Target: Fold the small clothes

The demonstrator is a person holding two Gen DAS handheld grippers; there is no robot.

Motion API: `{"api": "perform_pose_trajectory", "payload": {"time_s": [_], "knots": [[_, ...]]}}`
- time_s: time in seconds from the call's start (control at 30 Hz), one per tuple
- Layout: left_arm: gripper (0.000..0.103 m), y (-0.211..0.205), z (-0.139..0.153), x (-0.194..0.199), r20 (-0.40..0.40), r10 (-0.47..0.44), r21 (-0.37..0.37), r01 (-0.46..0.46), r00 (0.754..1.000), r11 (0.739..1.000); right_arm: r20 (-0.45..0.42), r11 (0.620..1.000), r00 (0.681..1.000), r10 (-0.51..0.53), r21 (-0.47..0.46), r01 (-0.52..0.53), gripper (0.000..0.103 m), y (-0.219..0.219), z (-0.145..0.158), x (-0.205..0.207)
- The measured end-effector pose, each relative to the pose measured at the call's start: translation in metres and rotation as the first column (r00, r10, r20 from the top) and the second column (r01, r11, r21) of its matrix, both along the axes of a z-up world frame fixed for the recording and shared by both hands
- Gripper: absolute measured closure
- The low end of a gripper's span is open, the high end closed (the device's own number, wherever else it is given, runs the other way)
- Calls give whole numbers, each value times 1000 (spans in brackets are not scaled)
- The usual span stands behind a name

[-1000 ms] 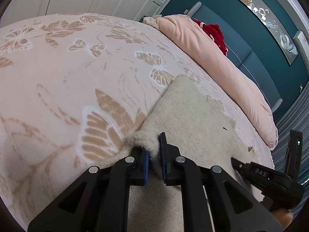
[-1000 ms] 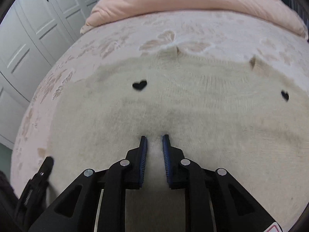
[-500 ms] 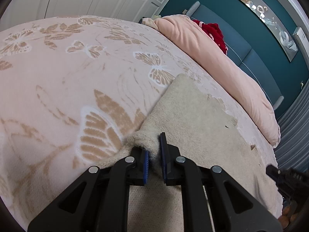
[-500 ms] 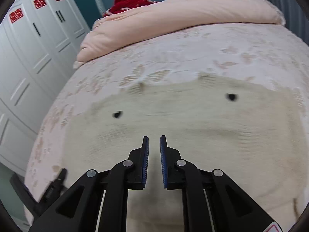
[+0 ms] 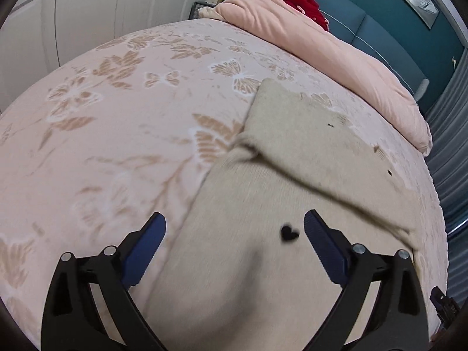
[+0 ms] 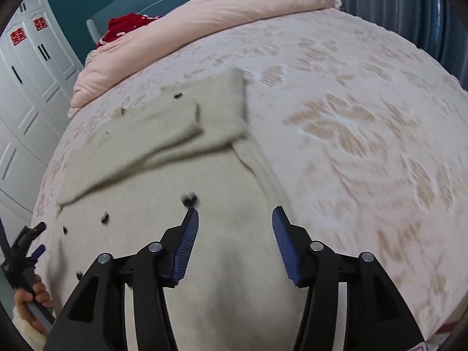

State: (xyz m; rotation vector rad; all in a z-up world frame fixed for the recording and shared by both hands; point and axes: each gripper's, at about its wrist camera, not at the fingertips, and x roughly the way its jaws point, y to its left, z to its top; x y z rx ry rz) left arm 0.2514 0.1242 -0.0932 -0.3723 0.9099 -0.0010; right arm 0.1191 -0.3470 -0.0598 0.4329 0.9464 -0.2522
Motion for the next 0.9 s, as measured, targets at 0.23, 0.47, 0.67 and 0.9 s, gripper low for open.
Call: {"api": "perform_pose_trajectory", "payload": {"time_s": [0.23,0.47,0.67,0.9], "knots": [[9,51,-25,-109,-202,0,-158,-32,979,987,-92,980,994,-65,180,81,42,-2,-45,-129],[5,22,-29,-131,-166,-16,-250,-27,986,968,0,925,998,-57,376,53,33,24,-56,-120],[5,10,-27,-115,-168,-10,-290,-39,986,956,31,897,998,-59,441,39,34,40,-57,-88],[95,15,-29,-99,-295,-9,-316,-89,955,944,21,877,996,-91,475,70,90,40,-49,-77]]}}
